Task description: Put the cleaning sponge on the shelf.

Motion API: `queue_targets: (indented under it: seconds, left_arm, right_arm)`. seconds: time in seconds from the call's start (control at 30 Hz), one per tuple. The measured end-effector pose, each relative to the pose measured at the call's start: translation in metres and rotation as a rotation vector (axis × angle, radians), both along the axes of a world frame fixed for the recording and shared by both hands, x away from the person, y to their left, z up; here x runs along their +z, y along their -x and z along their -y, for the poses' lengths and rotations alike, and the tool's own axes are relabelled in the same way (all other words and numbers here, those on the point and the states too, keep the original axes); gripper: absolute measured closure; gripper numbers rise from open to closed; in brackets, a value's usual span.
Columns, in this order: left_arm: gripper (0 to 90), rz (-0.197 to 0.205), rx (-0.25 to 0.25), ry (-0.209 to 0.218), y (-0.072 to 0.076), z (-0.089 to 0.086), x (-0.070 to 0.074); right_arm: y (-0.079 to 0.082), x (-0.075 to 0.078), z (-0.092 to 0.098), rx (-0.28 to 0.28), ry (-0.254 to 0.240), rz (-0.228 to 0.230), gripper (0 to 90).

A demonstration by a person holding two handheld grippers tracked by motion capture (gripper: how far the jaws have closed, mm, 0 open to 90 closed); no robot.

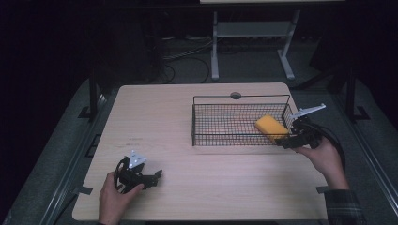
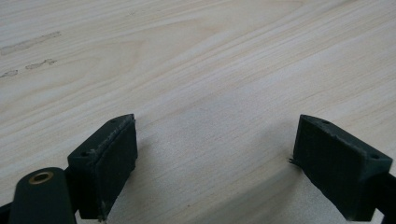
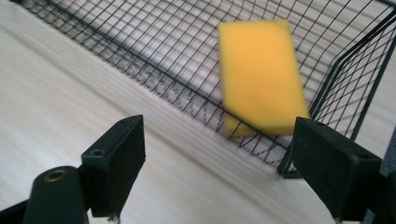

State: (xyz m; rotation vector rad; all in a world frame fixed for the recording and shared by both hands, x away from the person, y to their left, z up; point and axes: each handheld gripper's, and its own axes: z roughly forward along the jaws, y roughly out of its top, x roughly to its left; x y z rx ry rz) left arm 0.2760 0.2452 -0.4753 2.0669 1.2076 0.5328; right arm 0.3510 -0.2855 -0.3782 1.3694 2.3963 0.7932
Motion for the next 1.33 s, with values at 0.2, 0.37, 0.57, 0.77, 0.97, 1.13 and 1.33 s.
queue_targets:
  seconds: [0.2, 0.37, 0.57, 0.77, 0.97, 1.13, 1.33]
  left_arm:
    - [12.9, 0.000, 0.000, 0.000, 0.000, 0.000, 0.000]
    - [12.9, 0.002, 0.001, 0.002, 0.000, 0.000, 0.000]
    - [12.9, 0.002, 0.001, 0.002, 0.000, 0.000, 0.000]
    - [13.0, 0.001, -0.001, -0.002, 0.000, 0.000, 0.000]
    - [13.0, 0.004, 0.000, -0.001, 0.000, 0.000, 0.000]
    - [13.0, 0.004, 0.000, -0.001, 0.000, 0.000, 0.000]
    - [13.0, 0.003, 0.001, 0.000, 0.000, 0.000, 0.000]
  right_arm:
    - [0.023, -0.013, -0.003, 0.014, -0.005, 0.009, 17.6]
    - [0.041, -0.028, -0.002, 0.020, -0.011, 0.008, 17.6]
    - [0.054, -0.050, 0.000, 0.029, -0.022, 0.007, 17.0]
    - [0.063, -0.070, 0.002, 0.011, -0.032, 0.007, 14.3]
    - [0.070, -0.083, 0.002, -0.005, -0.019, 0.029, 12.3]
    - [0.073, -0.094, 0.005, -0.012, -0.030, 0.039, 4.9]
    - [0.075, -0.099, 0.005, -0.003, -0.039, 0.078, 2.1]
